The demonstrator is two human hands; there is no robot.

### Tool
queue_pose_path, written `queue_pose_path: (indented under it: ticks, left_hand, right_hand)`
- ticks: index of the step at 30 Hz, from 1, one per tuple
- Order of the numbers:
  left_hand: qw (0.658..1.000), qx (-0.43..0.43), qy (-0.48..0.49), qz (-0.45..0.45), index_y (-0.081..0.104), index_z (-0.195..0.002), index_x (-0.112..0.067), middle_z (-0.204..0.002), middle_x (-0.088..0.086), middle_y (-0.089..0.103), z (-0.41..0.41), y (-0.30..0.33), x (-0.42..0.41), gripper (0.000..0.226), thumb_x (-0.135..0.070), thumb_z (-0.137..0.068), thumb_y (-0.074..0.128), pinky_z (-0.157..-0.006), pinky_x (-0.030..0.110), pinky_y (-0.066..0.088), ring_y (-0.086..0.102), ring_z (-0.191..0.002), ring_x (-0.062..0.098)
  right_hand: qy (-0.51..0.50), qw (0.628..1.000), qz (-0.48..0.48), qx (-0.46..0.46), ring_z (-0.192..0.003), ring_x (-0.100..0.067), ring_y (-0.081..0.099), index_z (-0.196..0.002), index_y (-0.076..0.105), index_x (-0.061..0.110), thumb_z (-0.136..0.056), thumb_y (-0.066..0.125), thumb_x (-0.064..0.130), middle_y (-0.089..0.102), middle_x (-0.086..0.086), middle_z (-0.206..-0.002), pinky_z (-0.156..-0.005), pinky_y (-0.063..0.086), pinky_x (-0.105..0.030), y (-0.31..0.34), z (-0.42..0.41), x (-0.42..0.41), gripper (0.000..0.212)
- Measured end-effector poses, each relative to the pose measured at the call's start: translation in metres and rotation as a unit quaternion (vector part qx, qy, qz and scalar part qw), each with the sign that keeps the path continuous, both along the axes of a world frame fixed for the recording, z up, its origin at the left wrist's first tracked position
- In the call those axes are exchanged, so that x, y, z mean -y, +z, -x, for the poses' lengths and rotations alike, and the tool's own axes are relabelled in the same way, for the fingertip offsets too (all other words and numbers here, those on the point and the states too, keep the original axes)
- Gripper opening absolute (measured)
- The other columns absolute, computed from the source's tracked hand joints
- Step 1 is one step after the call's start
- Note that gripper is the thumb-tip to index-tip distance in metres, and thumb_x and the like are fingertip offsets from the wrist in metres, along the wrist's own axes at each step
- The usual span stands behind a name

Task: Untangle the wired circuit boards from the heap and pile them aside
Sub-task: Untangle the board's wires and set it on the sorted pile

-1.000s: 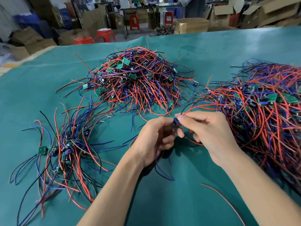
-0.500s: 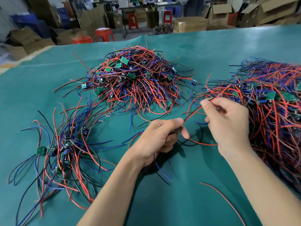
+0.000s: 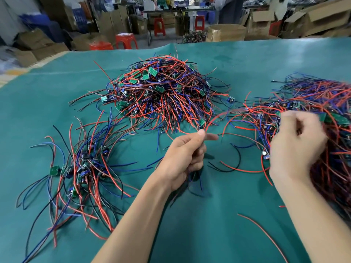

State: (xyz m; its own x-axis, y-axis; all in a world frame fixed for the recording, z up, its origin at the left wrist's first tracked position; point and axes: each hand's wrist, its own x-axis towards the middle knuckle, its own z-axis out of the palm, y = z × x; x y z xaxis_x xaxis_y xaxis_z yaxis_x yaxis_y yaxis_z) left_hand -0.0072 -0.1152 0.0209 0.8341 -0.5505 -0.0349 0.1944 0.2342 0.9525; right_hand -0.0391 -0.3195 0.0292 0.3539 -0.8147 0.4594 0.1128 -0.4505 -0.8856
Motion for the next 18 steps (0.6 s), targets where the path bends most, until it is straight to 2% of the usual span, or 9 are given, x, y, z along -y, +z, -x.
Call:
queue_pose_path:
  ticks: [2,3,5,7,9,11,14,16,18]
  left_hand:
    - [1.0,-0.011,0.007,0.02,0.06,-0.118,0.002,-0.066,-0.003,0.042,0.001,0.0,0.001,0.031,-0.019,-0.105,0.042,-0.047,0.021,0.015,0.021,-0.051,0.008]
    - [1.0,-0.009,-0.001,0.022,0.058,-0.119,0.003,-0.069,-0.002,0.045,0.002,0.0,0.001,0.027,-0.013,-0.105,0.041,-0.049,0.021,0.017,0.026,-0.051,0.008]
    - [0.999,0.013,-0.031,0.018,0.054,-0.114,0.003,-0.074,-0.002,0.05,0.005,0.002,0.0,0.019,-0.003,-0.102,0.041,-0.051,0.021,0.021,0.03,-0.053,0.007]
    - [0.998,0.03,-0.049,0.008,0.054,-0.107,0.001,-0.075,0.0,0.05,0.005,0.004,-0.002,0.015,0.0,-0.102,0.04,-0.051,0.022,0.021,0.03,-0.053,0.008]
    - [0.998,0.042,-0.049,-0.005,0.053,-0.091,0.001,-0.073,0.002,0.049,0.005,0.004,-0.002,0.018,-0.001,-0.102,0.04,-0.051,0.023,0.02,0.028,-0.052,0.009]
    - [0.997,0.043,-0.065,-0.007,0.054,-0.085,0.001,-0.069,-0.001,0.055,0.007,0.003,-0.001,0.023,-0.004,-0.103,0.04,-0.05,0.024,0.021,0.029,-0.05,0.009]
    - [0.994,0.034,-0.1,0.018,0.06,-0.081,-0.002,-0.07,0.0,0.065,0.008,0.002,-0.001,0.03,-0.008,-0.103,0.041,-0.053,0.023,0.027,0.037,-0.05,0.009]
    - [0.995,0.018,-0.096,0.02,0.069,-0.079,-0.011,-0.075,0.006,0.068,0.007,0.001,-0.001,0.034,-0.009,-0.102,0.044,-0.056,0.022,0.035,0.046,-0.052,0.012]
    - [0.996,0.011,-0.09,0.017,0.073,-0.077,-0.016,-0.075,0.008,0.069,0.006,-0.001,-0.001,0.036,-0.013,-0.1,0.046,-0.056,0.021,0.039,0.052,-0.052,0.013]
  right_hand:
    - [0.108,0.991,0.056,-0.064,-0.068,-0.023,0.061,-0.081,0.07,0.015,-0.088,0.061,0.038,0.068,-0.002,-0.07,-0.071,0.05,-0.041,-0.004,0.006,-0.021,0.026]
    - [0.177,0.975,0.089,-0.105,-0.066,-0.02,0.062,-0.08,0.071,0.014,-0.088,0.062,0.041,0.068,0.001,-0.068,-0.069,0.05,-0.038,-0.006,0.008,-0.034,0.029]
    - [0.288,0.935,0.138,-0.153,-0.066,-0.007,0.062,-0.085,0.073,0.023,-0.092,0.067,0.043,0.069,0.008,-0.074,-0.066,0.047,-0.021,-0.01,0.008,-0.053,0.023]
    - [0.352,0.914,0.13,-0.154,-0.069,-0.005,0.06,-0.088,0.074,0.03,-0.094,0.07,0.039,0.069,0.01,-0.073,-0.063,0.04,-0.012,-0.01,0.005,-0.056,0.012]
    - [0.392,0.905,0.087,-0.14,-0.068,-0.007,0.053,-0.086,0.076,0.033,-0.092,0.069,0.042,0.07,0.01,-0.068,-0.061,0.037,-0.019,-0.01,0.005,-0.05,0.013]
    - [0.442,0.888,0.031,-0.124,-0.066,-0.014,0.05,-0.09,0.077,0.034,-0.088,0.07,0.045,0.069,0.004,-0.061,-0.06,0.036,-0.026,-0.011,0.007,-0.046,0.014]
    - [0.509,0.852,-0.046,-0.113,-0.058,-0.016,0.053,-0.093,0.078,0.022,-0.081,0.076,0.044,0.065,-0.004,-0.056,-0.056,0.037,-0.025,-0.009,0.007,-0.044,0.025]
    - [0.501,0.858,-0.047,-0.1,-0.058,-0.014,0.056,-0.09,0.078,0.016,-0.079,0.081,0.035,0.066,-0.004,-0.06,-0.059,0.041,-0.02,-0.009,0.007,-0.044,0.021]
    - [0.451,0.887,-0.004,-0.093,-0.067,-0.01,0.062,-0.087,0.08,0.021,-0.076,0.084,0.03,0.072,0.002,-0.074,-0.068,0.047,-0.021,-0.008,0.007,-0.044,0.015]
